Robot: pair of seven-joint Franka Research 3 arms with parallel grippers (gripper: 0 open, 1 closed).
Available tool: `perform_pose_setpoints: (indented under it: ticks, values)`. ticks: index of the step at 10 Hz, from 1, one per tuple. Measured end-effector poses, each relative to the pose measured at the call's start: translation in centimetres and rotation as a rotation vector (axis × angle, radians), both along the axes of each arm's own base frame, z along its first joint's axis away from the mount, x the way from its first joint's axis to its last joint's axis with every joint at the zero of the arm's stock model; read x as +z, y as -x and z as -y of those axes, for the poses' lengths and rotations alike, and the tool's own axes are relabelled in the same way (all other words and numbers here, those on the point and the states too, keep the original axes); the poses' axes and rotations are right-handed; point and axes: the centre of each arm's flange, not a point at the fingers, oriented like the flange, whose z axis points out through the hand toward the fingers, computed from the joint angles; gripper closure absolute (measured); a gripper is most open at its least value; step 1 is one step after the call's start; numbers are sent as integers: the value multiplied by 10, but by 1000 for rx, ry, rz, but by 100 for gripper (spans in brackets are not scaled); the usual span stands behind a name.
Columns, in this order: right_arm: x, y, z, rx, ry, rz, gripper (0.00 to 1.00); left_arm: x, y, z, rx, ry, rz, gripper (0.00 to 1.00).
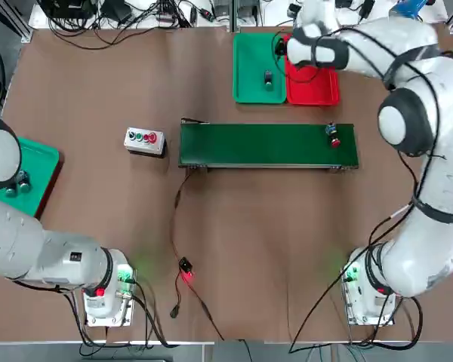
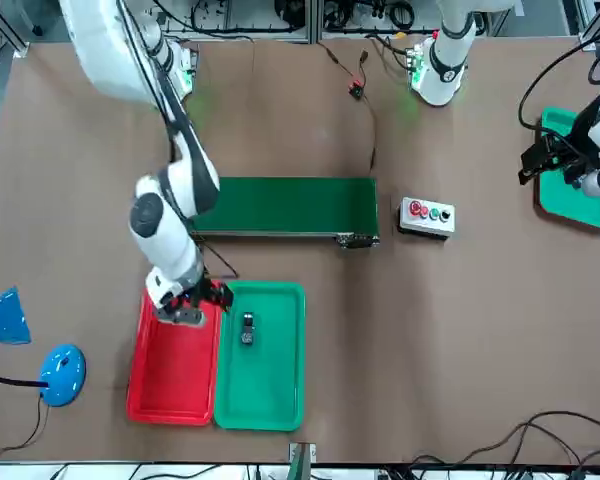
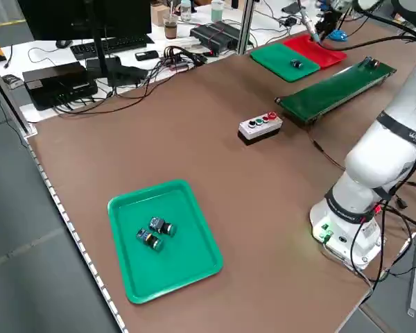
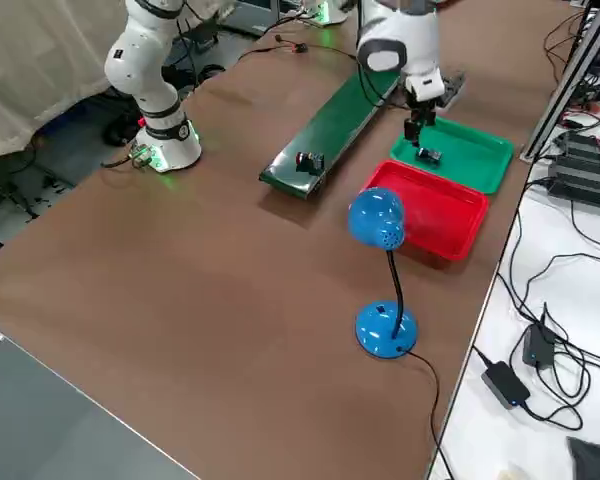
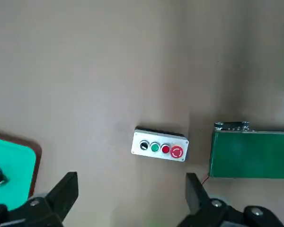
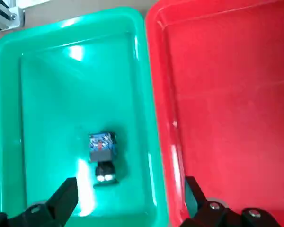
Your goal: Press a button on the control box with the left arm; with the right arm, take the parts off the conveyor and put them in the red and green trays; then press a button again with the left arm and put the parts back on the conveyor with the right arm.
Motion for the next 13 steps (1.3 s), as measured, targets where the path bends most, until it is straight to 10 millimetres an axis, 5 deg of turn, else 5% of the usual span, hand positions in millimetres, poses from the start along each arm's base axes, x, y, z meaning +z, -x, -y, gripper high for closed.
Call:
perform_pose_setpoints:
  ticks: [6,13]
  values:
    - [-57,5,-53,26,-40,85,1,0,0,1,-3,0,0,0]
    - [-81,-4,-60,96,21,123,4,0,0,3,-6,0,0,0]
